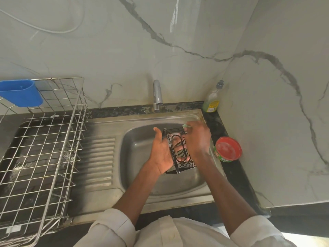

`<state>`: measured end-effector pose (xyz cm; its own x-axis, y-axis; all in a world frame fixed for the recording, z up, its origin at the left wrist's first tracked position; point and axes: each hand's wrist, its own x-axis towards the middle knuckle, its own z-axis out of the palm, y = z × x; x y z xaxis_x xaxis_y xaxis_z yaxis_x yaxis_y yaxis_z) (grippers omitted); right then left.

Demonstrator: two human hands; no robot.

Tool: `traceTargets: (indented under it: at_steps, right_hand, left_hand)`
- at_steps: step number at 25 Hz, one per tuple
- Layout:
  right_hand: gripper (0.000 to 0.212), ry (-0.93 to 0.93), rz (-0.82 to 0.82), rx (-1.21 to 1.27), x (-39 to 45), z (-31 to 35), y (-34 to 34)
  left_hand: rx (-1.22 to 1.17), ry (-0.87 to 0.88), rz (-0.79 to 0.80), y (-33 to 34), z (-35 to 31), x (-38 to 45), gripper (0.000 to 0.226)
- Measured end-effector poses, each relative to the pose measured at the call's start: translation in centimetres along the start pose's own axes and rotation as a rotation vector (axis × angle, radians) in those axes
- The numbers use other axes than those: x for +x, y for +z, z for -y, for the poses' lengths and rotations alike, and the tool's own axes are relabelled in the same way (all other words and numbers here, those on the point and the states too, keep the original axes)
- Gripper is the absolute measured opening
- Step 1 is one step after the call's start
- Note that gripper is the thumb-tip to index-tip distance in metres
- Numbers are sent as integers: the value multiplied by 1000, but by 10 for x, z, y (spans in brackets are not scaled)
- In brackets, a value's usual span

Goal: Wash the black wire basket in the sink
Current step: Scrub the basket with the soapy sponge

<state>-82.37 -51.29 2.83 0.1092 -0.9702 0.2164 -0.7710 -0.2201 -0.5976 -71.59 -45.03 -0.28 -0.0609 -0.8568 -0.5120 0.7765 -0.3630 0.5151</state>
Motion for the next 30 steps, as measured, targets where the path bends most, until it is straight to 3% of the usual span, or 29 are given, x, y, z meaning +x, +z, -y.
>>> traceTargets:
  at_steps: [3, 6, 8, 10, 14, 18, 21, 24, 27, 30]
  right_hand:
    - [32, -96, 74, 72, -12, 14, 4]
    - [15, -50, 18, -35, 6, 15, 4]
    - [13, -116, 84, -35, 7, 20, 5]
    - [16, -213, 182, -4, -5, 25, 5]
    - [26, -70, -19, -29, 3, 6, 4]
    - [30, -286, 77, 70, -17, 7, 7]
    - [31, -88, 11, 54, -3, 1, 3]
    - [23, -229, 163, 89, -13, 7, 8]
    - [23, -168, 157, 134, -18, 20, 8]
    - [22, -210, 310, 129, -22, 18, 3]
  left_hand:
    - [-27, -27, -24, 4, 6, -1, 102]
    - [-45, -43, -28, 7, 9, 0, 96]
    - [-58, -24, -21, 7, 9, 2, 91]
    - [-134, -22, 2, 5, 8, 3, 88]
    - [-74, -35, 50, 0, 9, 7, 93]
    - [-167, 3, 28, -4, 5, 11, 90]
    - [-101, 23, 22, -5, 2, 15, 96]
    - [-173, 53, -27, -7, 2, 17, 91]
    - [-177, 75, -45, -7, 2, 15, 88]
    - [-174, 96, -64, -9, -2, 15, 80]
